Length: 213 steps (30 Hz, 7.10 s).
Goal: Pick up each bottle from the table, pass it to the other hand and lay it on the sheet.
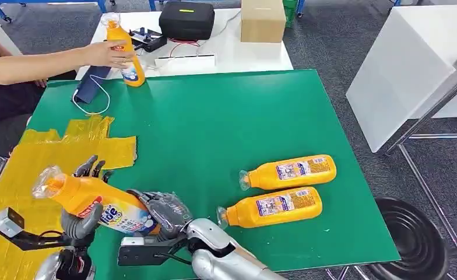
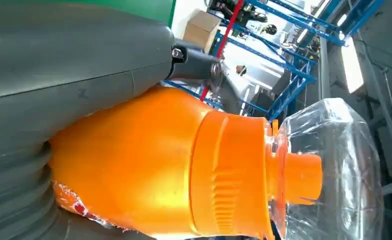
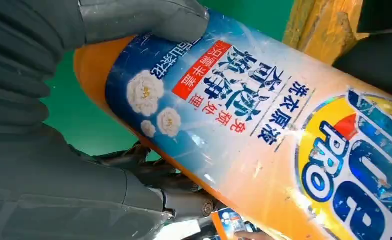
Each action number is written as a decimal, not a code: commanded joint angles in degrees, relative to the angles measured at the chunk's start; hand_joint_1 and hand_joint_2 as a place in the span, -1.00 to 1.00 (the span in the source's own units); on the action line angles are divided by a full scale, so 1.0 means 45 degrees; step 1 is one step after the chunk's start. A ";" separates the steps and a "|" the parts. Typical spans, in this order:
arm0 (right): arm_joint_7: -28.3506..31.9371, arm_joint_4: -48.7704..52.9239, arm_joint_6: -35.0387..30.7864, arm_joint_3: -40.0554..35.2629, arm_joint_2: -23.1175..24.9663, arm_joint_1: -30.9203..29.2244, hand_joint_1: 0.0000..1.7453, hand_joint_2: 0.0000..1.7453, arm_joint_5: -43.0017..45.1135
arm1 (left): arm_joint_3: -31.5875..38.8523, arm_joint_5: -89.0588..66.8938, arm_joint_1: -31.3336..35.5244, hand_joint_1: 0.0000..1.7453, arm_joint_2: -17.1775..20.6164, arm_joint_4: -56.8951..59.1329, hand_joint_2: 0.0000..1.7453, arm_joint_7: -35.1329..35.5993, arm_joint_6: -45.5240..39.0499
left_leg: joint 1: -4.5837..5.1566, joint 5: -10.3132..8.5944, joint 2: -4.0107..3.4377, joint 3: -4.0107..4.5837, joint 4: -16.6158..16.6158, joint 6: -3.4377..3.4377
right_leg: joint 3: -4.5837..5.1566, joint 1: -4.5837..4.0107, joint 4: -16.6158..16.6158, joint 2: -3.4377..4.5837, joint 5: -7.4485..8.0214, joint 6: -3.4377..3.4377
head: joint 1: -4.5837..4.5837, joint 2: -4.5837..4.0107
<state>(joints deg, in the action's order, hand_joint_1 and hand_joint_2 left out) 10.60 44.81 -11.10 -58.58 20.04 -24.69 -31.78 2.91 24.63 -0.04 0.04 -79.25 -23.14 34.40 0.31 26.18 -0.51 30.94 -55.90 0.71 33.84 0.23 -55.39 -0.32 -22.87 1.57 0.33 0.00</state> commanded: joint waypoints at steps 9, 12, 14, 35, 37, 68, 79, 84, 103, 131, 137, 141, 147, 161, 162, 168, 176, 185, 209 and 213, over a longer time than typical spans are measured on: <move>0.0244 -0.0028 -0.0566 0.0970 -0.0197 0.0512 1.00 1.00 -0.0985 | 0.0003 -0.2150 0.0541 1.00 -0.0085 -0.0213 1.00 -0.0858 -0.1184 | -0.0041 0.0030 0.0062 -0.0060 -0.0014 -0.0024 | -0.0088 -0.0037 0.0010 -0.0041 -0.0035 -0.0005 | 0.0005 0.0000; -0.0018 0.1983 -0.0932 0.2135 -0.0983 0.0909 -0.90 1.00 -0.0994 | 0.0301 -0.5374 0.0646 1.00 -0.0137 -0.0955 1.00 -0.1623 -0.3671 | -0.0033 0.0016 0.0072 -0.0020 -0.0020 -0.0015 | -0.0052 -0.0030 0.0005 -0.0057 -0.0025 -0.0001 | 0.0000 0.0000; -0.0399 0.3389 -0.0690 0.2635 -0.1658 0.1093 -1.00 1.00 -0.1116 | 0.0481 -0.8024 0.0877 1.00 -0.0248 -0.1466 1.00 -0.2091 -0.5979 | -0.0024 0.0003 0.0085 0.0013 -0.0022 -0.0007 | -0.0022 -0.0022 0.0002 -0.0071 -0.0015 0.0003 | 0.0000 0.0000; -0.0597 1.2187 0.1825 0.5827 -0.9805 0.4719 -1.00 1.00 -0.0784 | 0.1095 -2.0965 -0.0245 1.00 0.1060 0.1372 1.00 0.0472 -1.6029 | -0.0002 0.0046 0.0108 -0.0059 -0.0011 0.0002 | -0.0109 0.0000 0.0024 -0.0080 -0.0050 0.0019 | -0.0005 0.0000; -0.0734 1.2323 0.2159 0.5729 -1.0143 0.4674 -1.00 1.00 -0.0914 | 0.0986 -2.0936 -0.0208 1.00 0.1125 0.1471 1.00 0.0491 -1.5877 | 0.0020 0.0036 0.0077 -0.0032 0.0000 0.0012 | -0.0057 0.0023 0.0020 -0.0054 -0.0031 0.0011 | -0.0005 0.0000; -0.1880 1.2897 0.5811 0.8006 -1.3731 0.5563 -1.00 1.00 0.0838 | 0.0229 -1.6936 0.0087 -1.00 0.1725 0.3410 -1.00 -0.1781 -1.1136 | 0.0013 0.0043 0.0040 -0.0165 0.0033 0.0031 | -0.0188 0.0028 0.0069 0.0007 -0.0006 0.0039 | -0.0024 0.0000; -0.1943 0.9732 0.5529 0.5774 -1.1837 0.3484 -1.00 1.00 -0.0118 | -0.0090 -1.5615 0.0130 -1.00 0.1638 0.2692 -1.00 -0.2194 -0.9950 | 0.0002 0.0042 0.0035 -0.0156 0.0027 0.0022 | -0.0180 0.0016 0.0064 0.0012 -0.0003 0.0031 | -0.0019 0.0000; -0.2034 0.9327 0.5475 0.5472 -1.1542 0.3328 -1.00 1.00 -0.0304 | 0.0141 -1.4408 0.0113 -1.00 0.1480 0.2374 -1.00 -0.2666 -0.9121 | 0.0017 0.0043 0.0057 -0.0136 0.0015 0.0035 | -0.0158 0.0029 0.0033 -0.0013 -0.0021 0.0042 | -0.0015 0.0000; -0.3220 0.5410 0.6529 0.1231 -1.0513 0.1764 -1.00 1.00 -0.4205 | 0.1087 -1.0264 0.0324 -1.00 0.0327 -0.0198 -1.00 -0.2930 -0.5892 | 0.0015 0.0039 0.0073 -0.0131 0.0006 0.0036 | -0.0148 0.0024 0.0026 -0.0025 -0.0021 0.0043 | -0.0010 0.0000; -0.3184 0.3990 0.4256 0.3040 -0.6791 0.0437 1.00 1.00 -0.3231 | 0.2849 -0.8918 -0.0957 -1.00 0.0268 -0.0800 -1.00 -0.3746 -0.4268 | -0.0094 0.0155 -0.0063 -0.0368 0.0009 -0.0004 | -0.0396 -0.0051 0.0093 0.0120 -0.0078 0.0051 | -0.0010 0.0000; -0.1062 0.7683 0.1671 0.5459 -0.5465 0.1088 1.00 1.00 0.0364 | 0.2961 -0.7997 -0.0850 -1.00 -0.0327 -0.0931 -1.00 -0.3693 -0.2943 | -0.0095 0.0162 -0.0090 -0.0276 -0.0022 -0.0019 | -0.0306 -0.0050 0.0041 0.0146 -0.0081 0.0044 | 0.0000 0.0000; -0.0260 1.0217 0.1916 0.6441 -0.6460 0.2375 1.00 1.00 0.1369 | 0.1334 -0.7957 -0.0904 -1.00 -0.0940 -0.1651 -1.00 -0.2891 -0.3518 | -0.0081 0.0144 0.0059 -0.0212 -0.0033 -0.0009 | -0.0266 -0.0040 0.0041 -0.0015 -0.0107 0.0057 | -0.0015 0.0000; -0.0153 0.8757 0.2165 0.5725 -0.5491 0.1890 1.00 1.00 0.0938 | 0.0605 -0.6869 -0.1019 -1.00 -0.0663 -0.1689 1.00 -0.2364 -0.3471 | -0.0066 0.0148 0.0024 -0.0225 -0.0006 0.0001 | -0.0284 -0.0038 0.0077 0.0028 -0.0089 0.0060 | 0.0000 0.0000; -0.0486 0.5251 0.2570 0.3160 -0.2655 -0.0582 1.00 1.00 0.1330 | -0.0910 -0.5445 0.0176 -1.00 -0.0854 -0.1540 1.00 -0.1782 -0.2641 | -0.0069 0.0129 -0.0021 -0.0182 -0.0005 -0.0010 | -0.0214 -0.0038 0.0057 0.0065 -0.0068 0.0050 | 0.0000 0.0000; -0.0564 0.5142 0.2545 0.2905 -0.2466 -0.0655 1.00 1.00 0.1251 | -0.1017 -0.5450 0.0213 -1.00 -0.0878 -0.1542 1.00 -0.1769 -0.2631 | -0.0074 0.0125 -0.0018 -0.0189 -0.0004 -0.0023 | -0.0223 -0.0042 0.0058 0.0063 -0.0072 0.0048 | -0.0010 0.0000; -0.0731 0.4827 0.2618 0.1896 -0.2257 -0.0770 1.00 1.00 0.1043 | -0.1346 -0.5483 0.0075 -1.00 -0.0855 -0.1468 1.00 -0.1763 -0.2655 | -0.0080 0.0130 0.0004 -0.0200 -0.0001 -0.0019 | -0.0243 -0.0044 0.0058 0.0044 -0.0084 0.0056 | -0.0010 0.0000; -0.0766 0.4722 0.2763 0.0782 -0.1864 -0.0573 1.00 1.00 0.0680 | -0.1311 -0.5479 -0.0109 -1.00 -0.0761 -0.1627 1.00 -0.1860 -0.2688 | -0.0073 0.0120 -0.0001 -0.0173 0.0007 -0.0020 | -0.0222 -0.0043 0.0062 0.0044 -0.0075 0.0053 | -0.0005 0.0000; -0.0679 0.4737 0.2905 0.0390 -0.1933 -0.0603 1.00 1.00 0.0595 | -0.1219 -0.5462 -0.0113 -1.00 -0.0754 -0.1593 1.00 -0.1893 -0.2741 | -0.0073 0.0120 0.0021 -0.0170 0.0000 -0.0021 | -0.0219 -0.0042 0.0056 0.0026 -0.0081 0.0052 | -0.0005 0.0000; -0.0745 0.4686 0.2810 -0.1106 -0.2251 -0.0498 1.00 1.00 0.0413 | -0.0102 -0.4882 -0.0369 1.00 -0.0905 -0.1427 1.00 -0.2318 -0.2267 | -0.0077 0.0112 0.0023 -0.0158 0.0009 -0.0020 | -0.0205 -0.0047 0.0071 0.0019 -0.0076 0.0050 | -0.0005 0.0000; -0.0757 0.4610 0.2850 -0.1082 -0.2284 -0.0549 1.00 1.00 0.0440 | -0.0051 -0.4850 -0.0359 1.00 -0.0941 -0.1403 1.00 -0.2334 -0.2198 | -0.0077 0.0112 0.0027 -0.0161 0.0011 -0.0020 | -0.0210 -0.0047 0.0072 0.0016 -0.0077 0.0050 | -0.0005 0.0000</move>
<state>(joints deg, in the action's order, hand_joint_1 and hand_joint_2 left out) 6.84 68.78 1.33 -58.05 11.56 -25.90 -29.90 -0.48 2.16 -4.83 -3.50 -87.91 -33.81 24.00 0.00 26.70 -0.50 30.30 -55.90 0.66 33.03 0.05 -55.13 -0.17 -23.20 1.80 0.31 0.00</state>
